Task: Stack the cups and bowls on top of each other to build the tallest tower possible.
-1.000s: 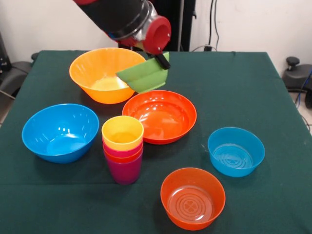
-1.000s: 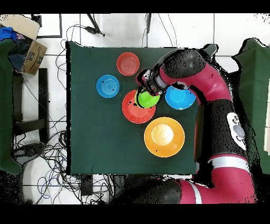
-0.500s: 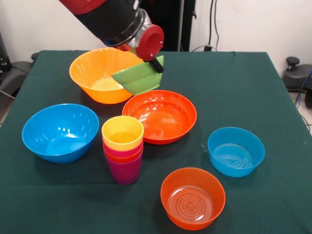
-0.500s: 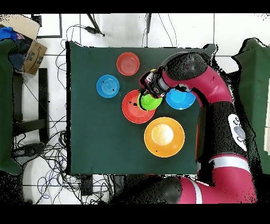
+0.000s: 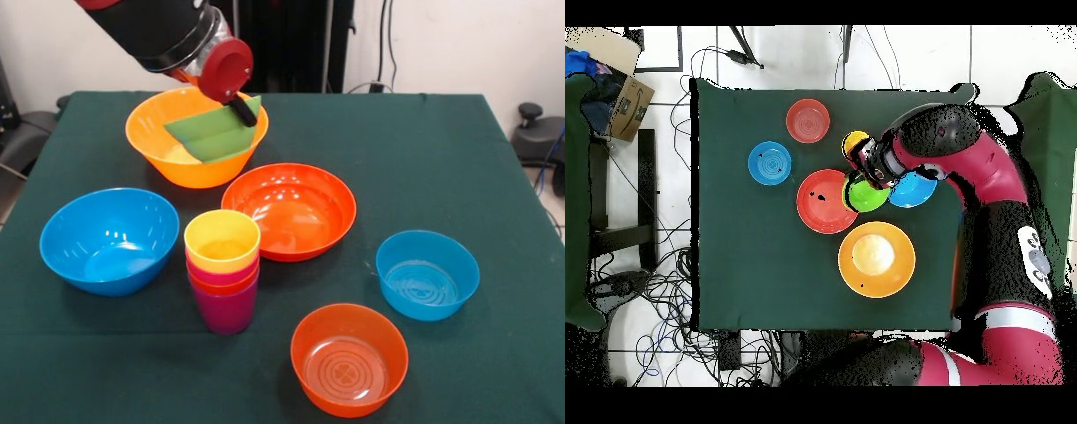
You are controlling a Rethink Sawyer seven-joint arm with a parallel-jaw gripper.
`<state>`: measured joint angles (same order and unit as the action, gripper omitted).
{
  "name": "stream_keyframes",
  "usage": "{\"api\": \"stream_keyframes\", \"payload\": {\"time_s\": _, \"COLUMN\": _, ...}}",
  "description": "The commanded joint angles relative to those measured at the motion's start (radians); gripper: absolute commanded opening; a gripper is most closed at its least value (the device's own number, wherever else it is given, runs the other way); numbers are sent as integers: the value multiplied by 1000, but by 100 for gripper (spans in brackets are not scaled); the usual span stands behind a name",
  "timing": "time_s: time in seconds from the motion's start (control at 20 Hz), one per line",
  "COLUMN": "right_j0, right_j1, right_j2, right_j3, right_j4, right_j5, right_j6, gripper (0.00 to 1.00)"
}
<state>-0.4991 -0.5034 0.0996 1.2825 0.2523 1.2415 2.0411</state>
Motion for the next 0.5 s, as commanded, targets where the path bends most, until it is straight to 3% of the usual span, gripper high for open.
{"api": "stream_keyframes", "payload": {"time_s": 0.05, "right_j0": 23, "right_j1": 33, "right_j2": 30, "right_j3": -113, "right_j4": 13, "right_j5": 14, "right_j6": 173, "gripper": 0}}
{"api": "stream_keyframes", "payload": {"time_s": 0.5, "right_j0": 55, "right_j1": 118, "right_j2": 30, "right_j3": -261, "right_j4": 25, "right_j5": 6, "right_j6": 188, "gripper": 0}}
